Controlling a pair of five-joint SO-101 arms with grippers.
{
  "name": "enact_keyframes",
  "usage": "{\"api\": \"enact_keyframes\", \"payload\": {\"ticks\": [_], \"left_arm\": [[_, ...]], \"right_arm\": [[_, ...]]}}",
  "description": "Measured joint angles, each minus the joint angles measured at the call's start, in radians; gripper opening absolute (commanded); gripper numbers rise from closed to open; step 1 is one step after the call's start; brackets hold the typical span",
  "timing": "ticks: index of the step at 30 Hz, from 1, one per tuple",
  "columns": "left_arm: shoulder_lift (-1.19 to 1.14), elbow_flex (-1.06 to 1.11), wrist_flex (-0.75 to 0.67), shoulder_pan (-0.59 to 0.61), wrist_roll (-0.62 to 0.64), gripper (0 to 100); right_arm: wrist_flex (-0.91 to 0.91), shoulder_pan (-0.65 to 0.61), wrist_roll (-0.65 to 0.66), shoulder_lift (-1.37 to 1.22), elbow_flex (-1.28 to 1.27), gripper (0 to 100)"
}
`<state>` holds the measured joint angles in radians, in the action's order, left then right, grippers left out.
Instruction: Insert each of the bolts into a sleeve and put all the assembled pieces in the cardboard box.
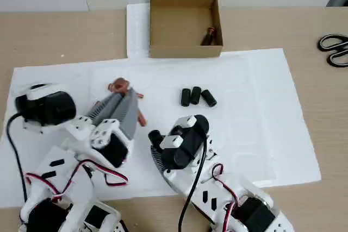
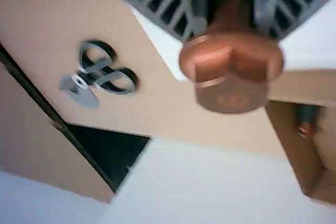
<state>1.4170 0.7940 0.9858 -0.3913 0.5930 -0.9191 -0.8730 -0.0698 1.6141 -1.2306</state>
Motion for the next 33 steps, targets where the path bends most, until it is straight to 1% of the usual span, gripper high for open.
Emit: {"api": "enact_keyframes", "payload": {"ticks": [3, 8, 21, 25, 33], "left_arm": [[0.0, 0.0, 0.0, -0.031, 0.005, 0], [0.006, 0.017, 0.0, -0.04, 0.005, 0], [0.0, 0.046, -0.003, -0.038, 0.005, 0], [0.0, 0.046, -0.003, -0.038, 0.0, 0], [0.0, 0.046, -0.003, -0.038, -0.009, 0]], "right_arm": [[0.071, -0.009, 0.0, 0.0, -0.017, 0.3], [0.101, -0.017, 0.0, 0.0, -0.029, 0.3], [0.078, -0.017, 0.0, 0.0, -0.029, 0.3], [0.077, 0.011, 0.0, 0.0, -0.018, 0.3], [0.077, 0.02, 0.006, 0.0, 0.011, 0.3]]}}
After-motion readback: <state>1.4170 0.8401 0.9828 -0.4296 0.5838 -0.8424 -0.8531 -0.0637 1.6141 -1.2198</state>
